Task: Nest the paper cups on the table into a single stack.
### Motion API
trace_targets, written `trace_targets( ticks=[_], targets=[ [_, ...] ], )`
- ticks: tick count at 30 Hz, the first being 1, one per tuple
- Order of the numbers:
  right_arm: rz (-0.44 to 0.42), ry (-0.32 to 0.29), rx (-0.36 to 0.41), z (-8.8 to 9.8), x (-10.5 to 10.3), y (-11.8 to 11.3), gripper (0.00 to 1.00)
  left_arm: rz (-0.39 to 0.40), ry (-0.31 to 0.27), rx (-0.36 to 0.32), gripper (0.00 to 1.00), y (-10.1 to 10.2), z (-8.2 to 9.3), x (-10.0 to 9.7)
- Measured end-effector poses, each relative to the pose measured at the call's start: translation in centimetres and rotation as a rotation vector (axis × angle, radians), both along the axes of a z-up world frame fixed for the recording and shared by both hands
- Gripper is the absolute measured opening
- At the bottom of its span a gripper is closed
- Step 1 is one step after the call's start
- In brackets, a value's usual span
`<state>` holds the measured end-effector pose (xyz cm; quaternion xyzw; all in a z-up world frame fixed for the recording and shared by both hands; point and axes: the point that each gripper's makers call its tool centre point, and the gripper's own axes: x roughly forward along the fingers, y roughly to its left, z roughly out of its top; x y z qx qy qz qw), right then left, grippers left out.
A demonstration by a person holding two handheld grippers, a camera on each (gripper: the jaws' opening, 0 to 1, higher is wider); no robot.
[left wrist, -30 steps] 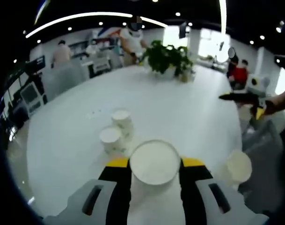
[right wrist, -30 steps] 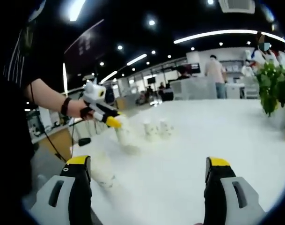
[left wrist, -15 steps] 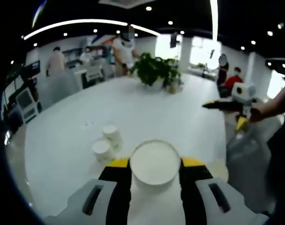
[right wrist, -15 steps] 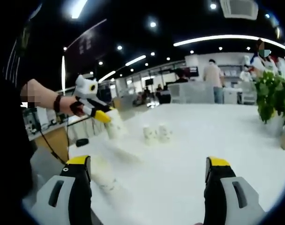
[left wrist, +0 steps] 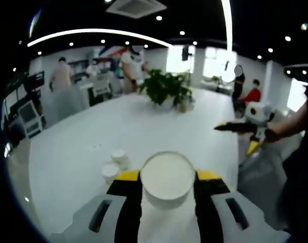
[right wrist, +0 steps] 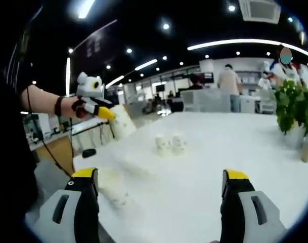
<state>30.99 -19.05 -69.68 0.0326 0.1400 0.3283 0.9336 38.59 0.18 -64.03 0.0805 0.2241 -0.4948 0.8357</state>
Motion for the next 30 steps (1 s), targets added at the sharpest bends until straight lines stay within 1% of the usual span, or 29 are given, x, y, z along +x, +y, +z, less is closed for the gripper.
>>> trace_targets(
  ticks=[4,8,13,14,18,22,24,26,30],
  targets=[
    [0.000,-0.011,0.000,0.4,0.0,0.5,1.00,-0.002,-0.003,-0.018,0.38,0.1,1.0,-0.3],
    [0.000,-0.009,-0.008,0.2,-0.1,0.6,1.00,-0.001,-0.001,-0.038,0.38,0.0,2.1,-0.4],
    [0.002,-0.012,-0.016,0.3,-0.4,0.9,1.00,-0.008,-0.024,-0.052,0.38,-0.1,3.4,-0.6],
    [0.004,-0.012,-0.018,0.2,-0.4,0.9,1.00,-0.021,-0.032,-0.056,0.38,-0.3,3.8,-0.8],
    [0.001,-0.014,-0.015,0.3,-0.3,0.9,1.00,-0.029,-0.041,-0.059,0.38,-0.5,4.1,-0.8],
    [-0.011,-0.014,0.002,0.6,-0.2,0.9,1.00,-0.032,-0.039,-0.086,0.38,-1.0,4.8,-1.1],
    [-0.009,-0.011,0.006,0.7,-0.2,1.1,1.00,-0.034,-0.040,-0.094,0.38,-1.1,5.0,-1.2],
    [-0.006,-0.022,0.010,1.2,-0.3,1.4,1.00,-0.034,-0.044,-0.095,0.38,-1.3,5.0,-1.2],
    [0.008,-0.026,0.000,1.3,-0.3,2.0,1.00,-0.032,-0.037,-0.118,0.38,-1.6,5.3,-1.3]
  ],
)
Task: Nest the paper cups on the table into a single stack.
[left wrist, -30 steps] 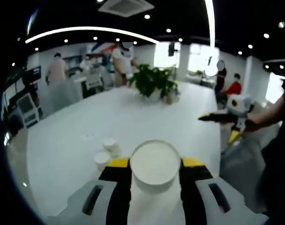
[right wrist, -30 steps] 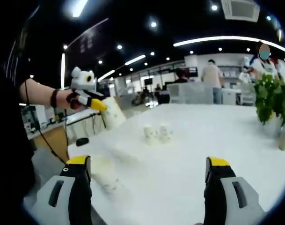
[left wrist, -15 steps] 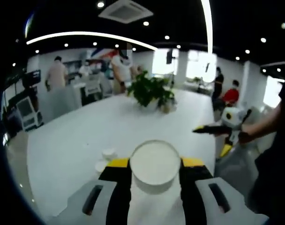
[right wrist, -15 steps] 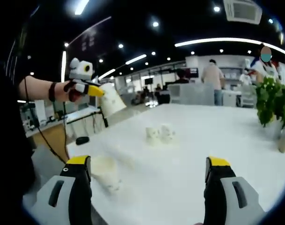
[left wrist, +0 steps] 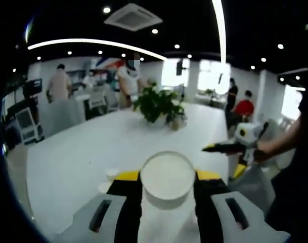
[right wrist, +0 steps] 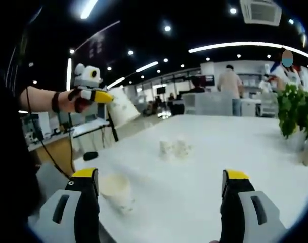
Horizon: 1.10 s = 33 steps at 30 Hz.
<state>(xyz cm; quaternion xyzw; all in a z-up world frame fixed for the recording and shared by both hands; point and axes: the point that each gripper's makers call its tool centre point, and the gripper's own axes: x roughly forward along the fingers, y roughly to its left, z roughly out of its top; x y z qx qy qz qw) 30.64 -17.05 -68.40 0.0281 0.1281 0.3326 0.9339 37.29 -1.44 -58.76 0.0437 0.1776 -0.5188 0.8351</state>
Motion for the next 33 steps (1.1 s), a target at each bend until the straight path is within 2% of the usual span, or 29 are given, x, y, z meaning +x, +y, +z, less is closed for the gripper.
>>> trace_targets(
  ticks=[4,8,12,14,18,25,30,33],
  targets=[
    [0.007,-0.002,0.006,0.0,-0.1,0.2,1.00,0.002,0.007,-0.015,0.38,-0.2,0.1,0.0],
    [0.020,-0.032,0.047,1.0,-0.3,0.7,1.00,-0.004,0.021,-0.005,0.38,-0.2,-0.3,-0.3],
    [0.037,-0.031,0.055,1.4,-0.4,1.3,0.99,0.004,0.041,-0.038,0.38,-0.3,-0.1,-0.4],
    [0.053,-0.032,0.062,1.5,-0.5,1.9,0.99,0.006,0.027,-0.036,0.38,-0.5,-0.1,-0.5],
    [0.098,-0.021,0.072,1.5,-0.9,3.6,0.97,-0.001,0.031,-0.040,0.38,-0.9,0.0,-0.7],
    [0.198,-0.039,0.112,3.1,-1.9,7.4,0.96,-0.008,0.032,-0.032,0.38,-1.1,-0.3,-1.0],
    [0.281,-0.056,0.103,4.1,-2.6,10.3,0.95,-0.022,0.036,-0.028,0.38,-1.4,-0.4,-1.4],
    [0.300,-0.057,0.112,4.4,-2.7,11.4,0.94,-0.030,0.041,-0.029,0.38,-1.8,-0.4,-1.6]
  ],
)
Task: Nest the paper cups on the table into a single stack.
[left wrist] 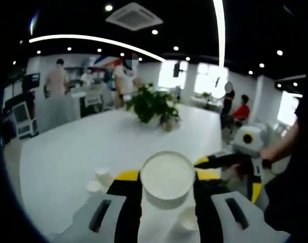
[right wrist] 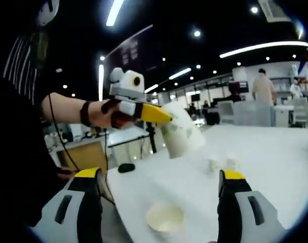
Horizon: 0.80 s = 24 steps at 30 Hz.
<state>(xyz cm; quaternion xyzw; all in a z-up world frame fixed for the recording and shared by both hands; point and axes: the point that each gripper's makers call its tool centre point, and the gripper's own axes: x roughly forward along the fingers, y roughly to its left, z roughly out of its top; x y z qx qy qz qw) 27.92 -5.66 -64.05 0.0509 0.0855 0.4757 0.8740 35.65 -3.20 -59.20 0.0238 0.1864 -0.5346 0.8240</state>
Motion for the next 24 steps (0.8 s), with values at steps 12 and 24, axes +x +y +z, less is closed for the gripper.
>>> trace_targets(
  ticks=[12,24],
  targets=[
    [0.043,0.003,0.018,0.3,-0.4,1.2,0.92,-0.037,0.000,-0.012,0.38,-1.5,0.4,-0.8],
    [0.056,-0.004,0.043,0.9,-0.4,1.3,0.89,-0.060,0.013,0.006,0.38,-1.7,-1.0,-1.7]
  ],
)
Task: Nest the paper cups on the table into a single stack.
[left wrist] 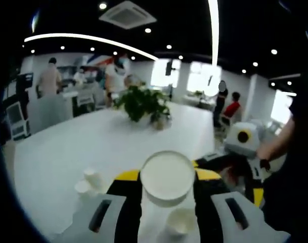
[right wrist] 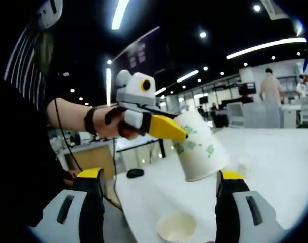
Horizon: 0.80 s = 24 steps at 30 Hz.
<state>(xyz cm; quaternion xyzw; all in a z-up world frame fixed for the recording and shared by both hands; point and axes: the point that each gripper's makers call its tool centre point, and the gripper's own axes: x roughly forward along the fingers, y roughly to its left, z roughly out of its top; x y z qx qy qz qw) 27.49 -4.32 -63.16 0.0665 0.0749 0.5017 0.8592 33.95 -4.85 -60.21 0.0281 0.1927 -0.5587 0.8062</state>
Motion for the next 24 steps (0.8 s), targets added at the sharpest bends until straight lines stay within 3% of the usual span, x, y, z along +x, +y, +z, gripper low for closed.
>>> trace_targets(
  ticks=[11,24],
  targets=[
    [0.032,-0.010,-0.026,-0.1,-0.5,-0.3,0.87,-0.023,-0.013,0.039,0.38,0.8,-1.2,-0.8],
    [0.067,0.009,-0.023,0.7,0.0,-1.4,0.70,-0.056,-0.046,0.058,0.38,1.4,-2.2,-1.8]
  ],
)
